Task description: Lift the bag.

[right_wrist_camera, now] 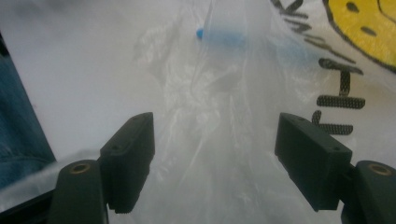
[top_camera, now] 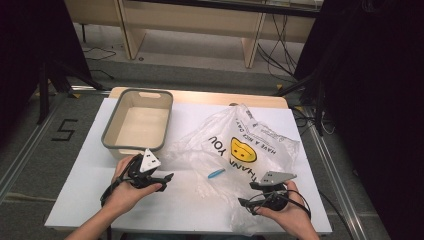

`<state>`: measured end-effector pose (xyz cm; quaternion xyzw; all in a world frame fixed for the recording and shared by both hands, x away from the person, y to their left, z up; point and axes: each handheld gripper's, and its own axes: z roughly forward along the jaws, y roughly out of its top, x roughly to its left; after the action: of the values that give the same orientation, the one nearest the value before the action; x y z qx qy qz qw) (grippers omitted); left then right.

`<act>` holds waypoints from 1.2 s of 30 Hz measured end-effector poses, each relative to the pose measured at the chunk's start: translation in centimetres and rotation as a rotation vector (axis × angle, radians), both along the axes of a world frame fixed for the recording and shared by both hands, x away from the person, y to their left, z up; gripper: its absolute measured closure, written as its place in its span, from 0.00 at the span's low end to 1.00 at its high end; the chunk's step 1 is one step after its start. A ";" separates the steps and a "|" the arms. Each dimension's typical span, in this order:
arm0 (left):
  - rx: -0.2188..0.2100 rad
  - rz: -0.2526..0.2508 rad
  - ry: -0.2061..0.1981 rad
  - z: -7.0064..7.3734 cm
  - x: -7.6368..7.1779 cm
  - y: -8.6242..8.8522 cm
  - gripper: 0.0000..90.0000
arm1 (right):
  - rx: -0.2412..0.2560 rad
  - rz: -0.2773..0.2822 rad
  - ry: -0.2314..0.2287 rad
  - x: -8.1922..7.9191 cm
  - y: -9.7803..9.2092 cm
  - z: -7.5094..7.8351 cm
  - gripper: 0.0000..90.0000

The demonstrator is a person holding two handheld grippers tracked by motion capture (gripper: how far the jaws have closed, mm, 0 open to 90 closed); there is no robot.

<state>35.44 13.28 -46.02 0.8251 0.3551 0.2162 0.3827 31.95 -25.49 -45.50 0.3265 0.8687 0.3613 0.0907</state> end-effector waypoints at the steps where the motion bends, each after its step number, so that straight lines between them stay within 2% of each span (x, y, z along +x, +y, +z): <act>1: 0.002 -0.001 -0.002 0.0 0.0 0.0 0.29 | -0.008 0.008 0.011 -0.1 0.1 -0.2 0.31; 7: 0.002 -0.003 -0.001 -0.1 0.2 0.0 0.29 | -0.008 0.107 0.072 -0.6 0.8 -1.5 0.27; 12: -0.001 -0.005 0.001 -0.1 0.1 -0.1 0.28 | -0.066 0.153 0.097 -1.0 1.4 -2.3 0.25; 19: 0.000 -0.007 0.001 -0.1 0.1 -0.1 0.28 | -0.090 0.199 0.094 -1.5 1.3 -2.5 0.19; 25: 0.004 -0.007 0.003 -0.2 0.2 -0.1 0.29 | -0.125 0.210 0.047 -1.7 1.9 -2.9 0.19; 27: 0.004 -0.007 0.004 -0.2 0.2 -0.1 0.29 | -0.161 0.220 0.016 -1.8 2.2 -2.9 0.23; 33: 0.005 -0.011 0.006 -0.2 0.2 -0.2 0.29 | -0.141 0.187 0.002 -1.3 1.3 -2.7 0.48; 36: 0.006 -0.008 0.006 -0.2 0.3 -0.1 0.29 | -0.148 0.187 -0.001 -1.2 1.2 -2.6 0.55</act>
<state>35.72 13.18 -46.21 0.8283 0.3524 0.2133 0.3798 30.80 -24.28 -48.14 0.2361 0.9196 0.3032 0.0810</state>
